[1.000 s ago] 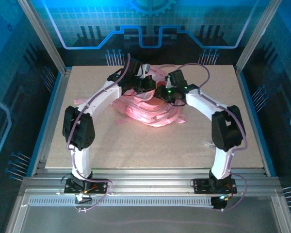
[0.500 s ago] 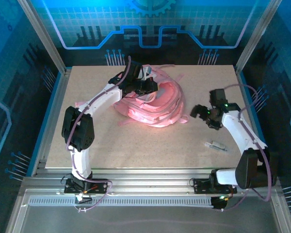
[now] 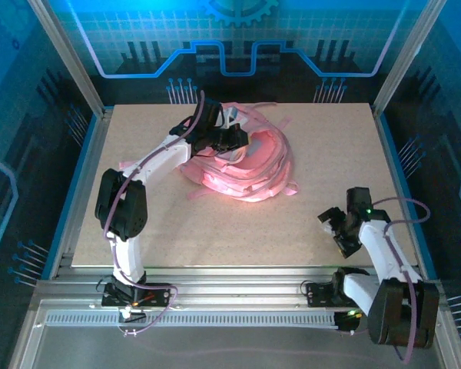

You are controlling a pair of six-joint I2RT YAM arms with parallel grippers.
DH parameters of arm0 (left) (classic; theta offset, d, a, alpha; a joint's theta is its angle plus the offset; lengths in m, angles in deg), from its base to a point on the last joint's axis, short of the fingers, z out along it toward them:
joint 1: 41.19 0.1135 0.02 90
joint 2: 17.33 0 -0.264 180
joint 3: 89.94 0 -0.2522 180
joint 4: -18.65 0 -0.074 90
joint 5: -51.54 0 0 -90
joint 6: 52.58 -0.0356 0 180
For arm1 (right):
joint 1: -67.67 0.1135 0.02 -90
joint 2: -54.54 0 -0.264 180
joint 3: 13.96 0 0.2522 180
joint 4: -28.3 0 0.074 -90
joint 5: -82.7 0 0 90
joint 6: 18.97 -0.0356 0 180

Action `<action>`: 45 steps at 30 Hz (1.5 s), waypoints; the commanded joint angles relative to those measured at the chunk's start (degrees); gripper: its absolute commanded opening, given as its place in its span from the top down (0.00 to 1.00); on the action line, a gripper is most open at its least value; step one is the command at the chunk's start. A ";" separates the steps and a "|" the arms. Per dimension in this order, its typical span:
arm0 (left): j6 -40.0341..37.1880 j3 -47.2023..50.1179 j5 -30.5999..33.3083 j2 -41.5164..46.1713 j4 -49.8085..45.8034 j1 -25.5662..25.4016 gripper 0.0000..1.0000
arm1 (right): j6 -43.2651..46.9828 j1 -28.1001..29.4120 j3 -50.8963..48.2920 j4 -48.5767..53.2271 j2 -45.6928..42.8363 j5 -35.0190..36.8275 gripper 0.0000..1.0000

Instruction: Pack the student bag

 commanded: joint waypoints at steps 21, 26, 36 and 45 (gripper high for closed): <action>0.39 0.15 -3.78 5.69 2.13 0.52 1.00 | 11.22 -5.51 13.82 -15.26 25.38 8.77 0.00; 0.90 -0.24 -3.93 5.33 2.24 0.58 1.00 | 16.01 -5.46 18.21 -17.20 32.56 6.20 0.00; 0.55 0.25 -2.83 6.52 1.62 0.45 1.00 | 18.98 -3.15 27.99 -13.26 35.75 4.52 0.00; 0.44 -0.11 -3.16 6.04 1.46 0.44 1.00 | 21.74 -2.11 27.22 -11.31 35.15 5.06 0.00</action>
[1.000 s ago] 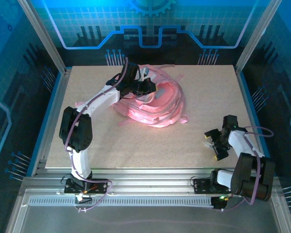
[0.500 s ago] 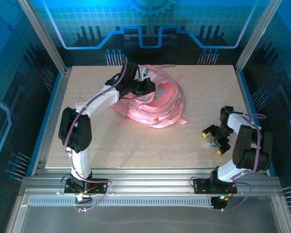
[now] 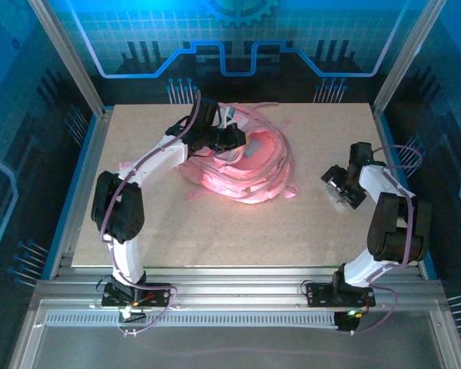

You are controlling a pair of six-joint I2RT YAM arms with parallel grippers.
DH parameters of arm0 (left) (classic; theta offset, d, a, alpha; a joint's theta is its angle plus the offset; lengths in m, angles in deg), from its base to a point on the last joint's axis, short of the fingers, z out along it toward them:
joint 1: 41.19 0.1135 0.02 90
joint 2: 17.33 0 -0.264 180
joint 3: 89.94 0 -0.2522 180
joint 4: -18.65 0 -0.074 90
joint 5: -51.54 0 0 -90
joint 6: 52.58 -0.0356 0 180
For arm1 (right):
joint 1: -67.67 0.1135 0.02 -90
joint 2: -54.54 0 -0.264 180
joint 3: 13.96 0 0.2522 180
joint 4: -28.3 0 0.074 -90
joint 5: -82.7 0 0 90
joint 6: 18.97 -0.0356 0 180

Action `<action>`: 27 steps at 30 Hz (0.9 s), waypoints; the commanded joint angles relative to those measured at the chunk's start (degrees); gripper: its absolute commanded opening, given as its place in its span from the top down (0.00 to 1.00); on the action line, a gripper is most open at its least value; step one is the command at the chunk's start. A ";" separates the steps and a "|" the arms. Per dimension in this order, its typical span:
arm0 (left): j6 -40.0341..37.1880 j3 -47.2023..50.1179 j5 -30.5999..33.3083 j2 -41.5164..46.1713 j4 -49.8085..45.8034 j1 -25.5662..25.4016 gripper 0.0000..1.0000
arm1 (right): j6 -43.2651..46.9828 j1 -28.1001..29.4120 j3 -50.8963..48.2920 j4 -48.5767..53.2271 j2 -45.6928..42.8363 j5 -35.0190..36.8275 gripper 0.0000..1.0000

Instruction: Pack the student bag

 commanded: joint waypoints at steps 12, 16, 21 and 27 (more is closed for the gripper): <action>0.20 -0.34 -3.12 4.46 2.55 -0.02 1.00 | 26.02 0.87 0.64 -4.95 5.85 -6.58 0.00; -0.23 -0.65 -3.10 4.75 1.94 0.03 1.00 | 27.32 1.10 3.84 -1.38 9.18 -7.76 0.00; -0.06 -0.54 -2.93 4.43 2.56 0.09 1.00 | 25.67 6.16 1.92 -0.69 7.88 -2.28 0.04; 0.29 -1.46 -3.72 3.65 2.08 0.09 1.00 | 24.67 8.53 4.81 2.50 10.68 0.30 0.18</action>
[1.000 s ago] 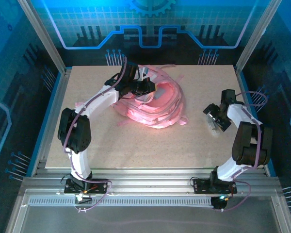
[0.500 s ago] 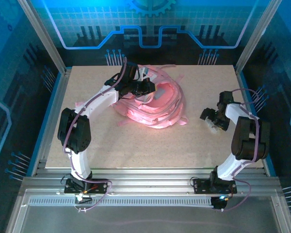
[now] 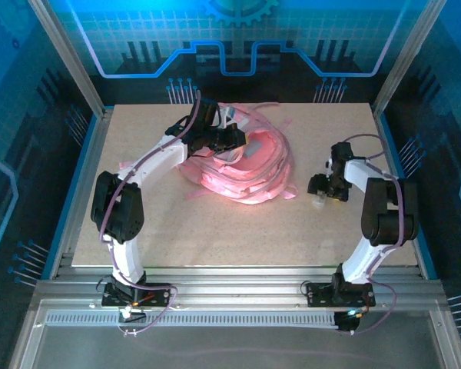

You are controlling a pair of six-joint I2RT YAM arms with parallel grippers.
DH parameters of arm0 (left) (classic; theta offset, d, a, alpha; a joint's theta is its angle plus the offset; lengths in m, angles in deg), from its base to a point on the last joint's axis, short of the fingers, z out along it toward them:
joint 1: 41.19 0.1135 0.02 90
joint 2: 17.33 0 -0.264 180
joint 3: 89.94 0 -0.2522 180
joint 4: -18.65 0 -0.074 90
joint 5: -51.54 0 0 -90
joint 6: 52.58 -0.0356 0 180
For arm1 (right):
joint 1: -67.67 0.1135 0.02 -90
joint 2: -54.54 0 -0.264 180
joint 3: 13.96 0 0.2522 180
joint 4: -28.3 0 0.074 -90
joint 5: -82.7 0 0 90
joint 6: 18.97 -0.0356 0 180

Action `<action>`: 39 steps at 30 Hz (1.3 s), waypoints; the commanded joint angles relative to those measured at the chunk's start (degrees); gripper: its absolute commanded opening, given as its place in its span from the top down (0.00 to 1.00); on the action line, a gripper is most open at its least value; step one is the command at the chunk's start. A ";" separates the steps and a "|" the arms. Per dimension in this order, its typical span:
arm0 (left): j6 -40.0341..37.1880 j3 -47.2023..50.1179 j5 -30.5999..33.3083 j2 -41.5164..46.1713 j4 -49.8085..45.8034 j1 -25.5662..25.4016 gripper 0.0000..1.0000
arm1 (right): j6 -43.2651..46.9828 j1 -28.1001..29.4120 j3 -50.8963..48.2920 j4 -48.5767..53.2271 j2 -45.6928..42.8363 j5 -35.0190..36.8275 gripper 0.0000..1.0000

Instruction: Pack the student bag

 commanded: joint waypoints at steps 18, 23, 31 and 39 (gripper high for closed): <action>-0.98 -4.12 -2.74 2.54 0.13 0.11 1.00 | -3.25 3.48 9.37 8.44 3.83 3.15 0.57; -2.00 -6.19 -2.94 1.77 -0.60 0.24 1.00 | -6.68 3.95 7.58 10.69 -5.92 -5.88 0.55; -0.86 -6.09 -4.37 1.16 1.88 0.53 1.00 | -19.05 12.04 7.13 0.91 -11.88 -20.17 0.54; 0.67 -5.37 -5.16 0.85 3.34 0.53 1.00 | -32.46 20.01 15.33 -11.89 -2.30 -27.28 0.53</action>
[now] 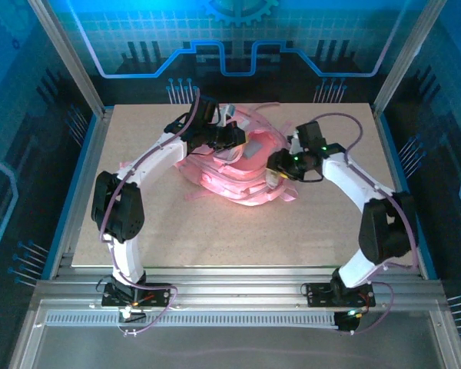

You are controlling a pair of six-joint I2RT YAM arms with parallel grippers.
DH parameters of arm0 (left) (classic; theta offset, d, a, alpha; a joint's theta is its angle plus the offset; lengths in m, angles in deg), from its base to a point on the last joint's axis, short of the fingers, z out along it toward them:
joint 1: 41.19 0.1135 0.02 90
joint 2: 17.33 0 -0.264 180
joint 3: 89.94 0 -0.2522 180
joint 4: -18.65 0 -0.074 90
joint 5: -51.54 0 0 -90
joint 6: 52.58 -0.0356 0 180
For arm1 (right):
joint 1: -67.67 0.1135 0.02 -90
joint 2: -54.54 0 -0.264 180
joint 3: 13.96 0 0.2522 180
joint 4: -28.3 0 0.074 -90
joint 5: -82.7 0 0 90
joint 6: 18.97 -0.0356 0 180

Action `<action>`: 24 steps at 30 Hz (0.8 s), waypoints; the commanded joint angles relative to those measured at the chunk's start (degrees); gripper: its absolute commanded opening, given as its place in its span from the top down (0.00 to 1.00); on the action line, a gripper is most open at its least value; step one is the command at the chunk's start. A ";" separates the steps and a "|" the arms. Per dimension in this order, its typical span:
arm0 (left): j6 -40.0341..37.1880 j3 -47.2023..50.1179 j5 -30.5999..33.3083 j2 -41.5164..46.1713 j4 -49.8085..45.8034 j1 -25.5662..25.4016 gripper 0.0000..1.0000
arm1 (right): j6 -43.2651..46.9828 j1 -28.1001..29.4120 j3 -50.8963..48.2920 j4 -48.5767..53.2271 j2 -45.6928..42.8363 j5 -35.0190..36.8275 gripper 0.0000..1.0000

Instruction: Pack the student bag

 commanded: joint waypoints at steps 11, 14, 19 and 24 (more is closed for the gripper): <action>2.10 -0.60 -3.59 3.04 6.13 0.04 1.00 | -9.30 2.53 13.49 -12.35 10.93 -11.53 0.32; 2.21 -0.11 -3.41 3.21 6.43 0.12 1.00 | -10.11 2.78 11.63 -17.55 10.95 -13.12 0.33; 3.26 1.06 -3.57 3.81 8.21 -0.03 1.00 | -10.59 4.04 11.38 -19.84 13.55 -11.62 0.57; 3.21 0.61 -3.68 3.84 7.70 -0.64 1.00 | -10.95 4.79 13.55 -19.97 17.01 -11.88 0.67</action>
